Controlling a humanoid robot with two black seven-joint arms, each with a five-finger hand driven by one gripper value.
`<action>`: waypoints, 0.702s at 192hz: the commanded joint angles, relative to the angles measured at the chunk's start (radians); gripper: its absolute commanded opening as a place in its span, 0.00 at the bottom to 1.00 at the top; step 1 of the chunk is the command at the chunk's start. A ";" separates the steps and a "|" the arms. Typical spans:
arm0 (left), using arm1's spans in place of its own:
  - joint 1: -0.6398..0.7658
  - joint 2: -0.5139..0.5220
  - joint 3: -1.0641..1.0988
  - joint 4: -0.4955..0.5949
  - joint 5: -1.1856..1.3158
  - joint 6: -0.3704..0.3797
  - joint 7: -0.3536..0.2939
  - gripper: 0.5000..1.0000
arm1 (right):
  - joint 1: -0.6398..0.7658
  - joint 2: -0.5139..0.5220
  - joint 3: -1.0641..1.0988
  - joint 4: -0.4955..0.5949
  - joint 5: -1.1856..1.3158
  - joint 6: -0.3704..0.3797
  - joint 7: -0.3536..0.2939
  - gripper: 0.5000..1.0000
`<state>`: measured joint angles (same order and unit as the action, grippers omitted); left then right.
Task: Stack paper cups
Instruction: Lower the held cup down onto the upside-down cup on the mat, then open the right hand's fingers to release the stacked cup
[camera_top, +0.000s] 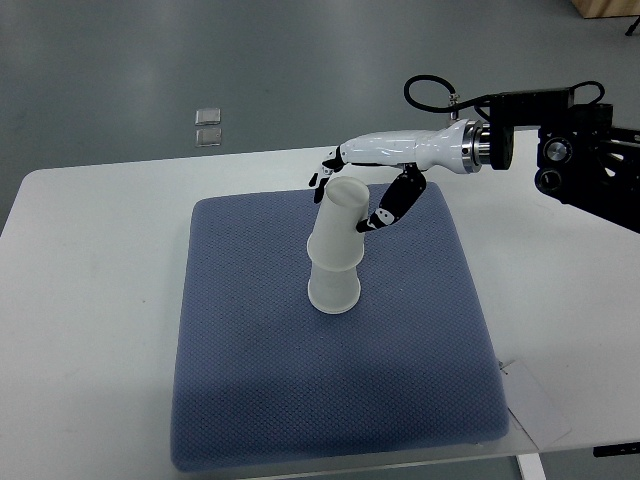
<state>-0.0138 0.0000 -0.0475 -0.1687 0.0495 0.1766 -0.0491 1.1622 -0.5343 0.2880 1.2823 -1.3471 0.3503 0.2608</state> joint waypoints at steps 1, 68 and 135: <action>0.000 0.000 0.000 0.000 0.000 0.000 0.000 1.00 | 0.001 0.000 0.000 0.000 0.000 0.001 0.000 0.71; 0.000 0.000 0.000 0.000 0.000 0.001 0.000 1.00 | 0.004 -0.004 0.005 0.035 0.002 0.010 0.002 0.83; 0.000 0.000 0.000 0.000 0.000 0.001 0.000 1.00 | -0.016 -0.019 0.063 -0.017 0.106 -0.016 -0.008 0.82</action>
<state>-0.0139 0.0000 -0.0475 -0.1687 0.0494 0.1766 -0.0491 1.1594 -0.5537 0.3156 1.3065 -1.3114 0.3467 0.2589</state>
